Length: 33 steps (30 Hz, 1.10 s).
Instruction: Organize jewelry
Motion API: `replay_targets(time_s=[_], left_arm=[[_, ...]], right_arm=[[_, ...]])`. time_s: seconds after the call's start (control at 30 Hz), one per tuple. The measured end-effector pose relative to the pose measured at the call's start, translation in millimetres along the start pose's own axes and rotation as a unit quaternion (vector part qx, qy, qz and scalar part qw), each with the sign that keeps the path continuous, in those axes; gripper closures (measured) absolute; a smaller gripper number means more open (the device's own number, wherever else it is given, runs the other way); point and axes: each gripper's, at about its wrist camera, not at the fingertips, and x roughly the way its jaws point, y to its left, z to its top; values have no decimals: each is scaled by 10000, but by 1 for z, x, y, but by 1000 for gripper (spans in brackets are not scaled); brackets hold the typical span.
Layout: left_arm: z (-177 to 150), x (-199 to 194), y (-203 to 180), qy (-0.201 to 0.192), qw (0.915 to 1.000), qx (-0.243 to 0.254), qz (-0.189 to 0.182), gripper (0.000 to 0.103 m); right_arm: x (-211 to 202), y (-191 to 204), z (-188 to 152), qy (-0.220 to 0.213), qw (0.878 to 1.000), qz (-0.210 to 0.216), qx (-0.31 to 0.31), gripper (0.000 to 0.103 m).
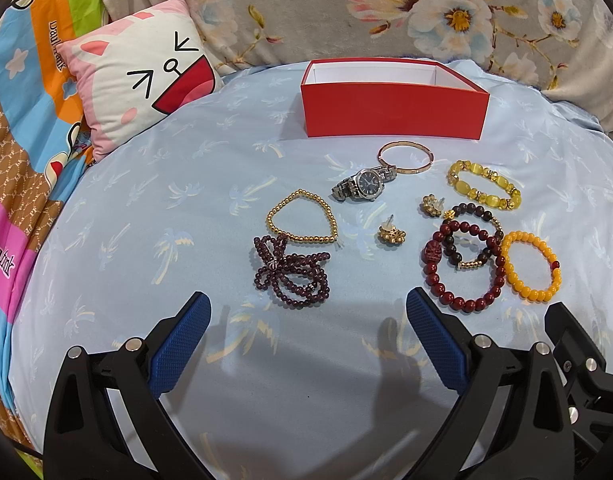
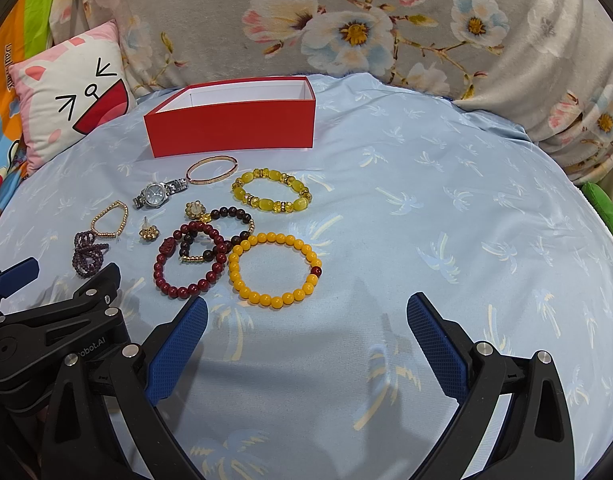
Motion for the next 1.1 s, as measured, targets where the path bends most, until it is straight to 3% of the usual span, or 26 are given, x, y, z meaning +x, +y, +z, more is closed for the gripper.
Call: replay_targets(time_s=[0.63,0.77,0.9,1.1], left_arm=[[8,-6,7,-40,9998,-161,-149,9],[8,-3,21,64,9986,-426,-312,9],[9,1,37,84,9988,-411,-240,9],[17,10,76,118,9955,-897,-282,9]], right_arm=[[0,-1,0,5,10000,-7,34,7],[-1,-6,0,57,9999,74,141,7],[3,-10,0,131,9998,56,143,7],[7,-17,4,189,9994,138,238,7]])
